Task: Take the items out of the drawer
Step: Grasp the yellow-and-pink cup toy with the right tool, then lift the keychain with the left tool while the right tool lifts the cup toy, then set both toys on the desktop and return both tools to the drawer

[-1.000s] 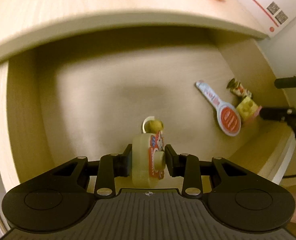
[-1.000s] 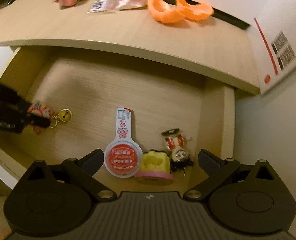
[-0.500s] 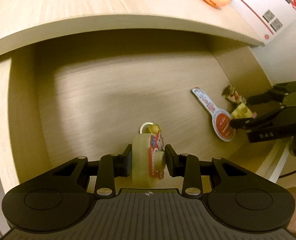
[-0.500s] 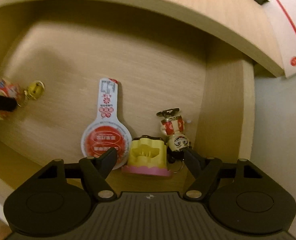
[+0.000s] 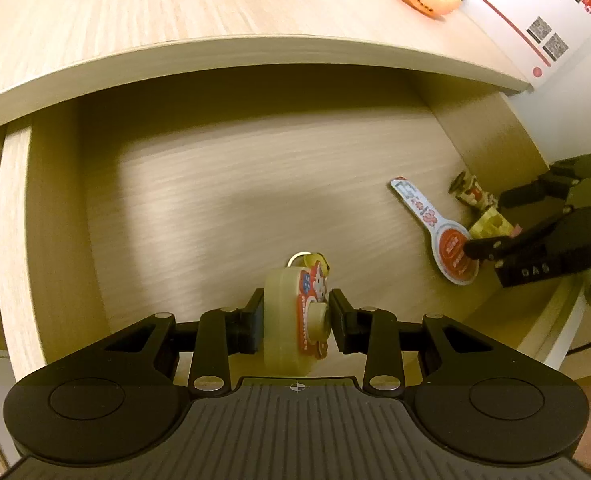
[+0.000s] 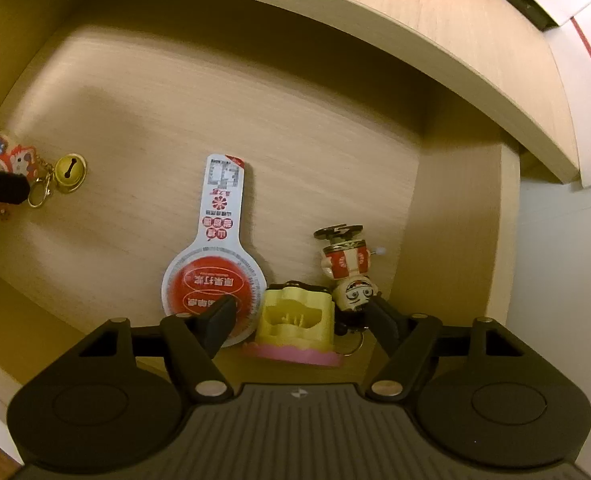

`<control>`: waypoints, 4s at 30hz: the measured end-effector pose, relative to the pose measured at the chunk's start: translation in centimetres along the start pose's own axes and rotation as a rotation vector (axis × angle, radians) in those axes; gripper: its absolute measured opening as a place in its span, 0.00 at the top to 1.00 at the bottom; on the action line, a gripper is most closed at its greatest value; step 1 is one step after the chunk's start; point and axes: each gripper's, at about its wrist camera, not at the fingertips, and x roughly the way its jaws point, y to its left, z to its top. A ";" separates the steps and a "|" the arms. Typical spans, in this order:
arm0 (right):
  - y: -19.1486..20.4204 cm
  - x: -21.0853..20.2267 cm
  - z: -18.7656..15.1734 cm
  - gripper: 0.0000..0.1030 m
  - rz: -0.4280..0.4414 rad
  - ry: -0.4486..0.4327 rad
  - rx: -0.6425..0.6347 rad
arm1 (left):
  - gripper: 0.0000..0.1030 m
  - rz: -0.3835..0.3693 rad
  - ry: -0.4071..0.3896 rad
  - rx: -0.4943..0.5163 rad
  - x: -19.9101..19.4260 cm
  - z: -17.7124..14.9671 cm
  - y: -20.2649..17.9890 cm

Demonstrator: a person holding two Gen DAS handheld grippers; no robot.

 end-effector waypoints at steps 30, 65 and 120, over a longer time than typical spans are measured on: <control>-1.8 0.2 0.2 0.60 0.042 0.020 0.056 | 0.64 0.000 0.006 -0.006 -0.3 -0.3 -1.1; 0.3 -7.3 -0.7 0.60 0.118 -0.157 0.168 | 0.71 -0.063 -0.111 0.081 -5.6 1.1 -2.5; -9.9 -11.6 7.6 0.26 -0.080 -0.587 0.359 | 0.69 0.240 -0.653 -0.121 -15.1 13.5 3.8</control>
